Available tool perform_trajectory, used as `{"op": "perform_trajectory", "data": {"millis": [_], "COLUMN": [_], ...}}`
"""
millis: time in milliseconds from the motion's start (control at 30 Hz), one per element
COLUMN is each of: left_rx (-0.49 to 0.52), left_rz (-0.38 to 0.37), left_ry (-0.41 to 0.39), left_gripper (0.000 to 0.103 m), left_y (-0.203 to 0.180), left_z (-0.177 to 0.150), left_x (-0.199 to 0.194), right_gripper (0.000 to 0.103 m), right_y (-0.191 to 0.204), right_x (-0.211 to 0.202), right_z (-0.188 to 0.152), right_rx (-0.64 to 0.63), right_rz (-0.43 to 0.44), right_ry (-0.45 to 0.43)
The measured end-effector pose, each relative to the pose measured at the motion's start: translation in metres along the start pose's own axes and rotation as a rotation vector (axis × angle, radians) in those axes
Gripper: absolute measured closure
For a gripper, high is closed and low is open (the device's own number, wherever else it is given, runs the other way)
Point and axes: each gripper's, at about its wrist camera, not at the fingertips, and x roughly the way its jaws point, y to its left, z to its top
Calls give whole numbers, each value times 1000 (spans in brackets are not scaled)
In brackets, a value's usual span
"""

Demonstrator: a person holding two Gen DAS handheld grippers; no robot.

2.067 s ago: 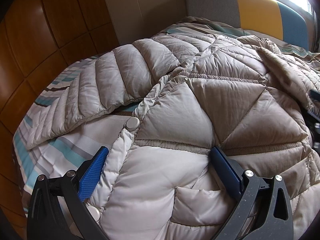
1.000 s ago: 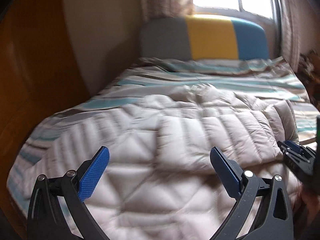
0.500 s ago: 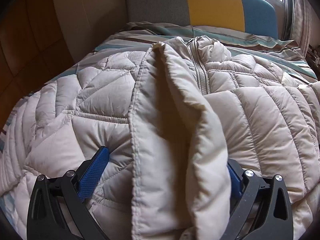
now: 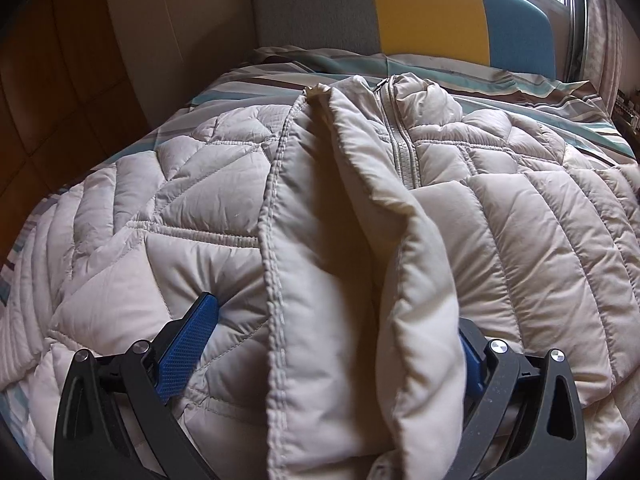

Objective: Fold large clothes

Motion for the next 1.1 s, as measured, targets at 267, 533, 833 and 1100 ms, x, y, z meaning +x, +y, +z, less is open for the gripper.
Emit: {"op": "perform_trajectory", "data": {"millis": [267,533,833,1100], "left_rx": [-23,-237,-89,-22], "left_rz": [-25,-13,-27,-9], "left_ry": [0,-124,-54,16], "left_gripper": [3,3,3,3], "left_y": [6,55,15,14], "left_z": [2,-3,31,21], "left_x": [-1,-57,-42,13], "right_gripper": [72,72,71,70], "right_y": [-4,-3,-1,1], "right_x": [31,30,26,26], "right_z": [-15,-16,-17,-18], "right_rx": [13,8,2,-14], "right_rz": [-44,-52,-57,-64], "right_ry": [63,53,44,42]}}
